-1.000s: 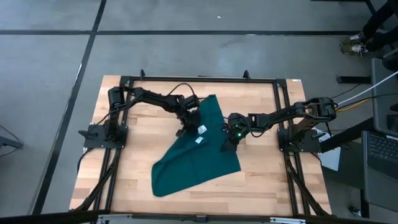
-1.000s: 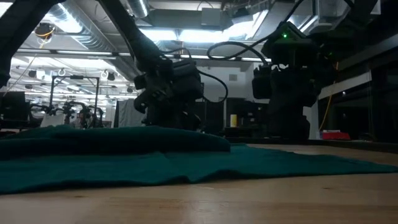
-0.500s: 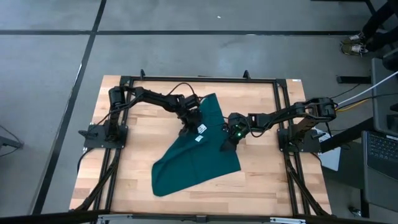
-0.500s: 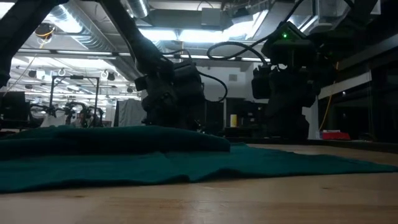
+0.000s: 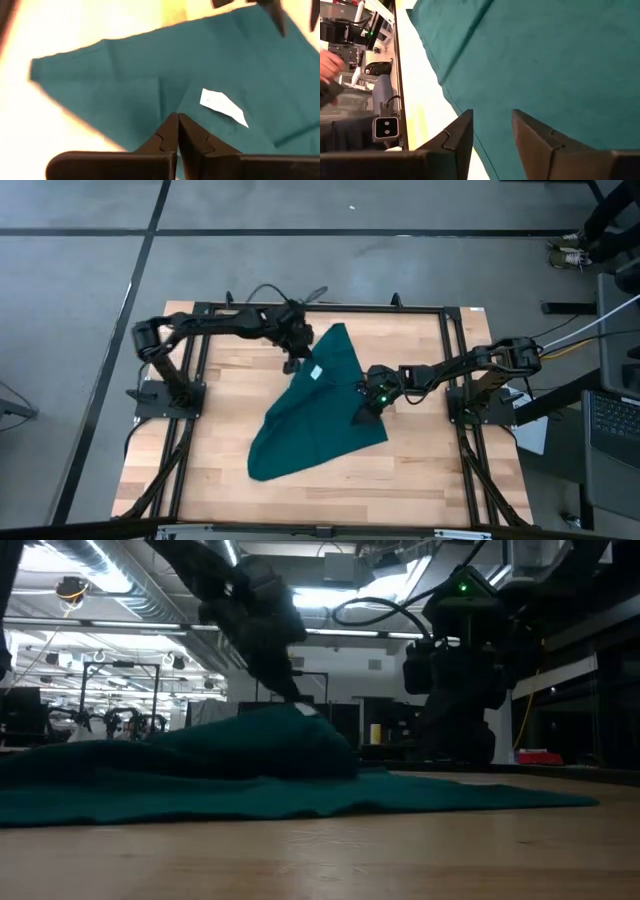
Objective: Fold microfiber towels
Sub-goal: Fold the blue napkin
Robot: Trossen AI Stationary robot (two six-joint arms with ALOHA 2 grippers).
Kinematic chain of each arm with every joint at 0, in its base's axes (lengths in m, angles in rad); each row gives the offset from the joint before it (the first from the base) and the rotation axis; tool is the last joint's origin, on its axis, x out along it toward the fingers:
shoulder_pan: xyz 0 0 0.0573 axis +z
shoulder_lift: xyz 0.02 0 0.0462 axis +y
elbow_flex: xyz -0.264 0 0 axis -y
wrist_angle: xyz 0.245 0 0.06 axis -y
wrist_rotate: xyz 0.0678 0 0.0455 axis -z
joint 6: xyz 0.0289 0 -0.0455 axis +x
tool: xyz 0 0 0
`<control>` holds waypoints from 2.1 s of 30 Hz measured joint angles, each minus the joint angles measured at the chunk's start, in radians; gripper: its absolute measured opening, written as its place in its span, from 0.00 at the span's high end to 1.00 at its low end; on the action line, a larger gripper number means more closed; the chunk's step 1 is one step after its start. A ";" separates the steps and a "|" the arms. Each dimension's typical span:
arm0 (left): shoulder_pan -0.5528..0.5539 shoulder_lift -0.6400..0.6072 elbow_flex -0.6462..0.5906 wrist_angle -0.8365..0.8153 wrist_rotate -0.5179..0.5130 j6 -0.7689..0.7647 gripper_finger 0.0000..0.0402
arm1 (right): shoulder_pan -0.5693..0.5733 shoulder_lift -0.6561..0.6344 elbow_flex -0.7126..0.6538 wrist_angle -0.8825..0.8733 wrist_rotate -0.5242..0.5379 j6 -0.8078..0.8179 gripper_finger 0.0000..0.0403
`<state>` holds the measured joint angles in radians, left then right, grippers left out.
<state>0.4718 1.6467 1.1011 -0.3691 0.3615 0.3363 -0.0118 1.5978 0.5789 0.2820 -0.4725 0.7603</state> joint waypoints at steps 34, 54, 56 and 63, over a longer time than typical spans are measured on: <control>0.220 -0.672 -0.207 -0.462 -0.393 -0.224 0.85 | 0.013 0.000 0.000 0.002 0.188 -0.006 0.66; -0.340 -0.689 -0.479 -0.177 -0.444 -0.690 0.99 | 0.063 0.035 0.001 0.020 0.253 -0.054 0.68; -0.385 -0.689 -0.483 -0.181 -0.490 -0.741 0.99 | 0.064 0.039 0.001 -0.055 0.276 -0.035 0.67; -0.479 -0.679 -0.483 -0.176 -0.552 -0.894 0.99 | 0.135 0.068 -0.089 0.092 0.296 0.085 0.64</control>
<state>-0.0072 0.9680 0.6182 -0.5452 -0.1901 -0.5574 0.1232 1.6661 0.4897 0.3744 -0.1768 0.8456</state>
